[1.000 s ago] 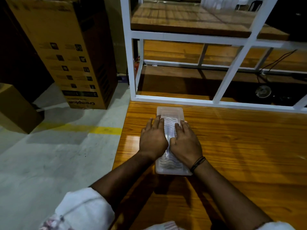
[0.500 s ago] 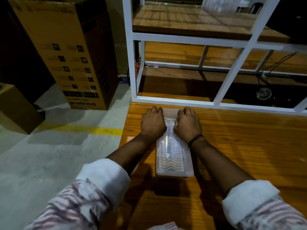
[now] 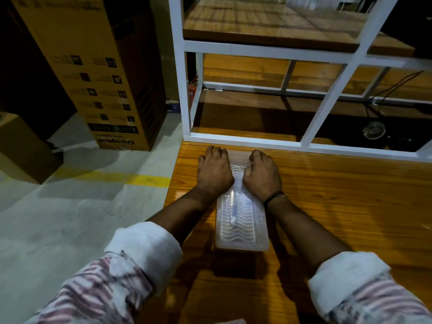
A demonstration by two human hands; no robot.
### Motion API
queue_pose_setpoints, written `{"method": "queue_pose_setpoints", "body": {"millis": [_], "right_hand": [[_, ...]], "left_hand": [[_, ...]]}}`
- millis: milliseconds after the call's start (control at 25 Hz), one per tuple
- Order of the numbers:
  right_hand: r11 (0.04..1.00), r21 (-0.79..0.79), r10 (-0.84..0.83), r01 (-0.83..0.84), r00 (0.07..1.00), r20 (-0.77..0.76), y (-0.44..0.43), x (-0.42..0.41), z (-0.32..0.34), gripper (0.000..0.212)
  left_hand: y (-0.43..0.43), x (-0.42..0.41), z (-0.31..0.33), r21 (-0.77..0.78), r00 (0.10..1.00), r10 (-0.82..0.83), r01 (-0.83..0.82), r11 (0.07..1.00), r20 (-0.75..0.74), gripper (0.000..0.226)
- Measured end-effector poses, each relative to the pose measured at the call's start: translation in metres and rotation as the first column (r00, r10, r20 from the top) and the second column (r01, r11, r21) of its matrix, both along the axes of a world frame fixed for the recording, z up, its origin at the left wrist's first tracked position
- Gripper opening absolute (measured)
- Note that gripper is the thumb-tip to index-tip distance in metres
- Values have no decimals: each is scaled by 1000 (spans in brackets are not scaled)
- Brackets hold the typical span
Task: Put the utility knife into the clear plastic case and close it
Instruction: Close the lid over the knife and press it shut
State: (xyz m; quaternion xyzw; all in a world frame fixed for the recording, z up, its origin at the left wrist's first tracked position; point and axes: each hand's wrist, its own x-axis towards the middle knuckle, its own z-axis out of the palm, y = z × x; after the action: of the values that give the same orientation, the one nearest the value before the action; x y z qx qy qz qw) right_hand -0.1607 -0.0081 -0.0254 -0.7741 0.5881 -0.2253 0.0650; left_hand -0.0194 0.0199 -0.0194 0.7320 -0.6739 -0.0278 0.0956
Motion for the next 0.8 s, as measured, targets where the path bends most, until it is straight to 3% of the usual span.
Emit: {"method": "queue_pose_setpoints", "body": {"millis": [80,200,360,520,640,800], "right_hand": [[1000,14,-28,26,986,165,-6,-1,4,22],[946,289,-267,147,857,440,-48,-4,20,15],[712,692,-552,121,706,445,-89,-12,8,34],[664,747,-562,-38,633,532,-78,-7,19,11],[649,756,-566,-79,613,550,-82,-6,23,17],[712,699,-521,-69,616,591,-76,-13,22,20]], "left_hand": [[0,-1,-1,-7,1000,12,-12,1000,-4,57],[1,-3,-2,0,999,34,-34,999,8,58],[1,-5,-2,21,999,34,-34,999,18,62],[1,-5,-3,19,999,48,-48,999,9,65],[0,-6,-3,21,999,54,-54,998,7,66],[0,-6,-1,32,998,64,-64,997,-3,67]]}}
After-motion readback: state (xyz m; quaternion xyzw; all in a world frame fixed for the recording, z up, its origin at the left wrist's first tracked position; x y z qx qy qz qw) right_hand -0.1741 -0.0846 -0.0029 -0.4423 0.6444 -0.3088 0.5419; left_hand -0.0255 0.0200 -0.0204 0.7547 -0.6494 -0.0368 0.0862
